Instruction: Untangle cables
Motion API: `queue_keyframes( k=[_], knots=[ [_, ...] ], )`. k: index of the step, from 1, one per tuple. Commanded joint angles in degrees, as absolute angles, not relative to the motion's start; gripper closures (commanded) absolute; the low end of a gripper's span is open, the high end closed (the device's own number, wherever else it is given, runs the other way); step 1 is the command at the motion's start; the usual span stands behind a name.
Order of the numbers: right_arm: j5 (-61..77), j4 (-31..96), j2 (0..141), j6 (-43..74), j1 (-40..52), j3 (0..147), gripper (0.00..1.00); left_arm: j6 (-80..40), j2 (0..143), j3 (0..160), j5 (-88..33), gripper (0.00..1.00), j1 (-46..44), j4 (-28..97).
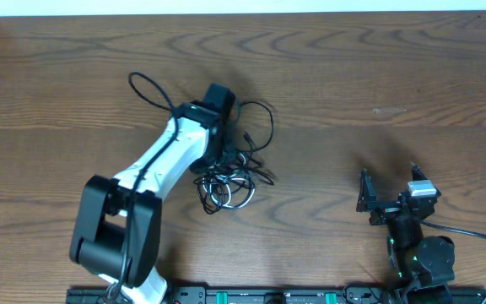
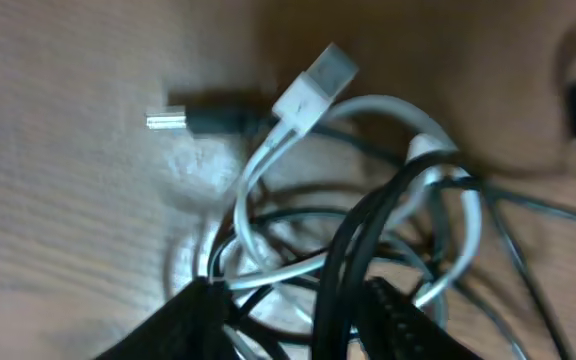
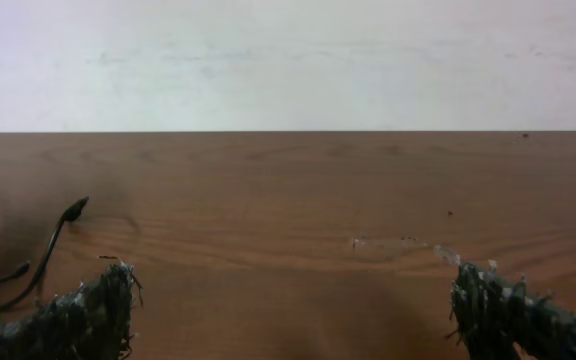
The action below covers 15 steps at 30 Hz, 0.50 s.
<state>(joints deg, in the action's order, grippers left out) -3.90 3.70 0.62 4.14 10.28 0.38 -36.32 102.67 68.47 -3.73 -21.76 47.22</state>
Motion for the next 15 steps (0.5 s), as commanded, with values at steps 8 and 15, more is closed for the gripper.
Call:
queue_keyframes(
  k=[8, 15],
  knots=[
    [-4.4, 3.9, 0.3, 4.9, 10.0, 0.3, 0.01, -35.8, 104.4, 67.8, -4.1, 0.93, -21.6, 48.8],
    [-4.4, 3.9, 0.3, 4.9, 10.0, 0.3, 0.01, -35.2, 100.9, 71.2, -4.1, 0.93, -18.2, 50.7]
  ],
)
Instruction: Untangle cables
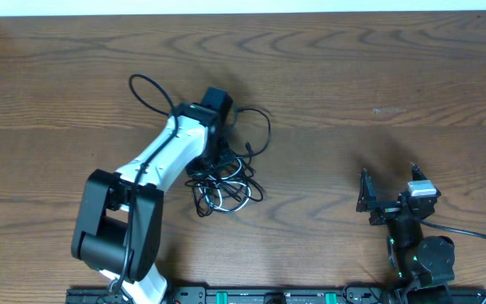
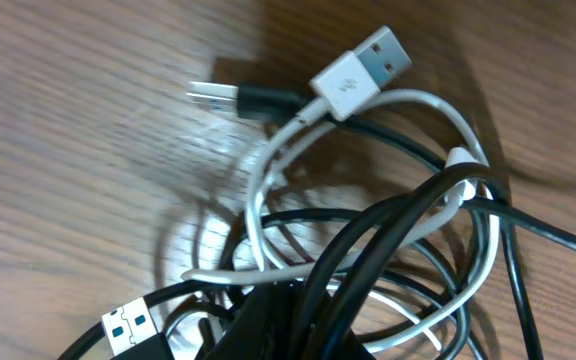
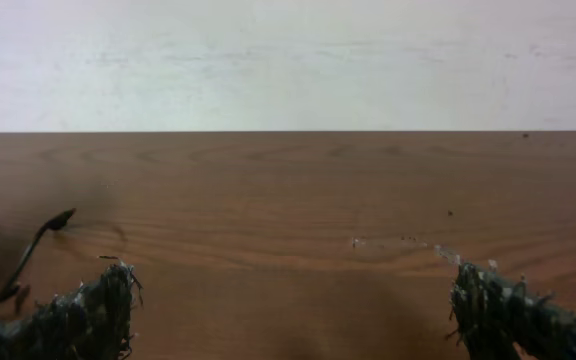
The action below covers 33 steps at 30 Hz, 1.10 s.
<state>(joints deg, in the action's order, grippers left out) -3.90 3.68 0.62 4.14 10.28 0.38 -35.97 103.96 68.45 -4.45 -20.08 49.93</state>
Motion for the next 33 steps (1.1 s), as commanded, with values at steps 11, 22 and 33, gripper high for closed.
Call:
queue_keyframes(
  k=[11, 22, 33],
  knots=[
    [-4.3, 3.9, 0.3, 4.9, 10.0, 0.3, 0.01, -41.6, 82.6, 71.5, -4.1, 0.92, -13.7, 50.6],
    [-4.4, 3.9, 0.3, 4.9, 10.0, 0.3, 0.01, -44.3, 74.5, 71.5, -4.1, 0.93, -14.2, 55.8],
    [-4.3, 3.9, 0.3, 4.9, 10.0, 0.3, 0.01, -44.2, 78.3, 68.8, -4.6, 0.92, -14.2, 57.5]
  ],
)
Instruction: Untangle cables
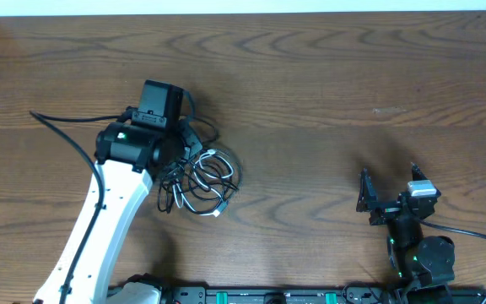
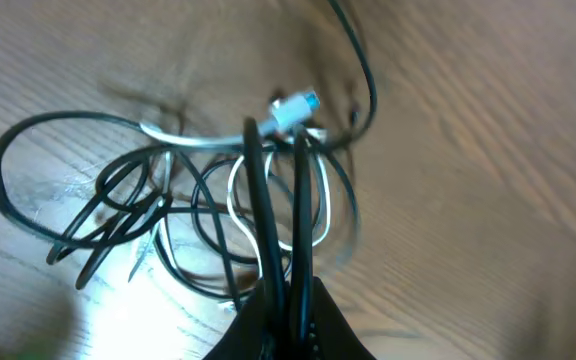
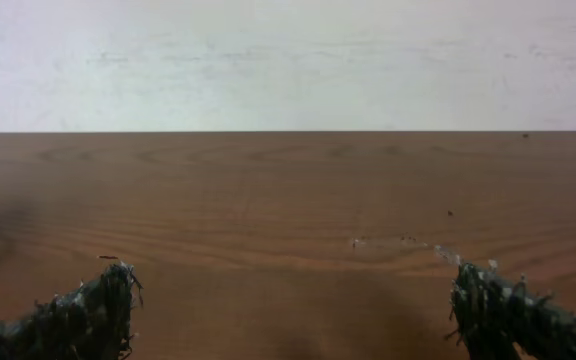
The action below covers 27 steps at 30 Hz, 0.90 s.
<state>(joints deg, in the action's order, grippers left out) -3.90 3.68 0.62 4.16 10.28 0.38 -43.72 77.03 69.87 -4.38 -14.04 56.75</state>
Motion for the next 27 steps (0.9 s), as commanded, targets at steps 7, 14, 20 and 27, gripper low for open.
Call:
queue_keyframes(
  k=[7, 14, 20, 27],
  knots=[
    [-4.4, 3.9, 0.3, 4.9, 10.0, 0.3, 0.01, -44.2, 80.9, 68.7, -5.6, 0.92, -14.2, 59.1],
    [-4.3, 3.9, 0.3, 4.9, 10.0, 0.3, 0.01, -43.8, 85.0, 68.7, -6.0, 0.92, -17.0, 59.0],
    [-4.3, 3.9, 0.3, 4.9, 10.0, 0.3, 0.01, -43.6, 90.1, 68.7, -6.0, 0.93, -20.4, 57.5],
    [-4.3, 3.9, 0.3, 4.9, 10.0, 0.3, 0.01, -43.6, 97.3, 68.7, -6.0, 0.92, -23.0, 56.3]
  ],
)
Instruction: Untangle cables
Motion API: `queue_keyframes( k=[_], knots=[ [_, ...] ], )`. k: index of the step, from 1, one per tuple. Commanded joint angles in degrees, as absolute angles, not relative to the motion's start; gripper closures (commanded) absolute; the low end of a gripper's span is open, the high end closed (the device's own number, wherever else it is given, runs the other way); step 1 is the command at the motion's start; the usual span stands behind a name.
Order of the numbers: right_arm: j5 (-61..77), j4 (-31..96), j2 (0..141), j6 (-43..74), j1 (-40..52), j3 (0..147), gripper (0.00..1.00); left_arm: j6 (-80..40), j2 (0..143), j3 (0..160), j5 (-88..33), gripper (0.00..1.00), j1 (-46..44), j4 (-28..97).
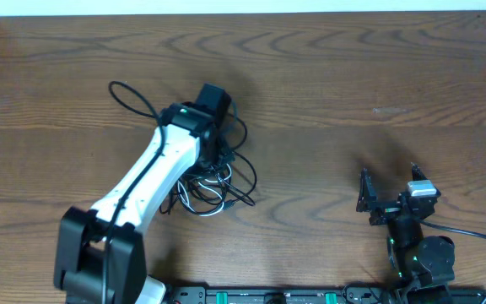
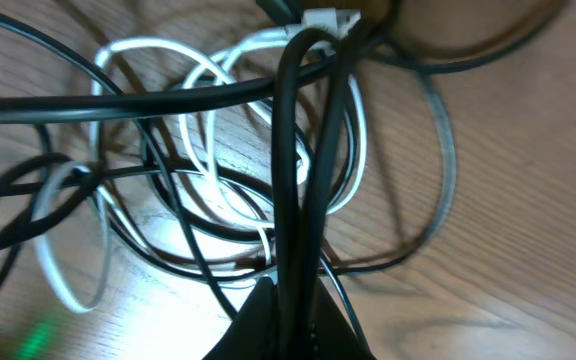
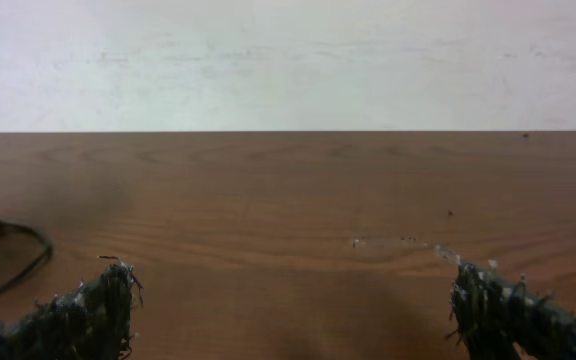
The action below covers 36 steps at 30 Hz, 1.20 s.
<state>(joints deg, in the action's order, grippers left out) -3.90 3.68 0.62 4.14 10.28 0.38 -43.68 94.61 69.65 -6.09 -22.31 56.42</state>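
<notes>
The cable tangle (image 1: 213, 181) lies left of the table's middle: thin black cables knotted with a white cable (image 2: 218, 130). My left gripper (image 2: 293, 305) hangs over the tangle's upper part, shut on a thick black cable (image 2: 303, 170) that runs up from the jaws to a white connector (image 2: 330, 18). In the overhead view the left wrist (image 1: 202, 114) hides where the grip is. My right gripper (image 3: 293, 310) rests open and holds nothing at the near right (image 1: 391, 203), far from the cables.
A black loop (image 1: 129, 97) arches from the left wrist toward the upper left. One black cable end (image 3: 13, 240) shows at the far left of the right wrist view. The wooden table (image 1: 353, 76) meets a pale wall at the back.
The left arm has swung back to the right, still shut on the black cable. The tangle has shifted slightly right and sits closer under the wrist camera. A cable end shows again in the right wrist view.
At first the left gripper's fingers straddled a black cable in the tangle near the table's middle. Then it was shut on that cable. Later arm and tangle stood further left, the cables stretched out. Now they are back right. The right arm stayed still.
</notes>
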Motion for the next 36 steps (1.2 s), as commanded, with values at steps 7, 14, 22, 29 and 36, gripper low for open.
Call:
queue_keyframes(
  k=[7, 14, 22, 29, 36],
  knots=[
    [-4.3, 3.9, 0.3, 4.9, 10.0, 0.3, 0.01, -43.3, 99.9, 68.7, -6.0, 0.73, -23.2, 56.0],
    [-4.3, 3.9, 0.3, 4.9, 10.0, 0.3, 0.01, -43.1, 99.9, 68.7, -6.0, 0.23, -23.2, 54.7],
    [-4.3, 3.9, 0.3, 4.9, 10.0, 0.3, 0.01, -43.2, 99.9, 68.7, -5.8, 0.07, -23.2, 53.5],
    [-4.3, 3.9, 0.3, 4.9, 10.0, 0.3, 0.01, -43.2, 99.9, 68.7, -5.8, 0.06, -23.2, 53.5],
    [-4.4, 3.9, 0.3, 4.9, 10.0, 0.3, 0.01, -43.2, 99.9, 68.7, -5.8, 0.05, -23.2, 53.5]
  ],
)
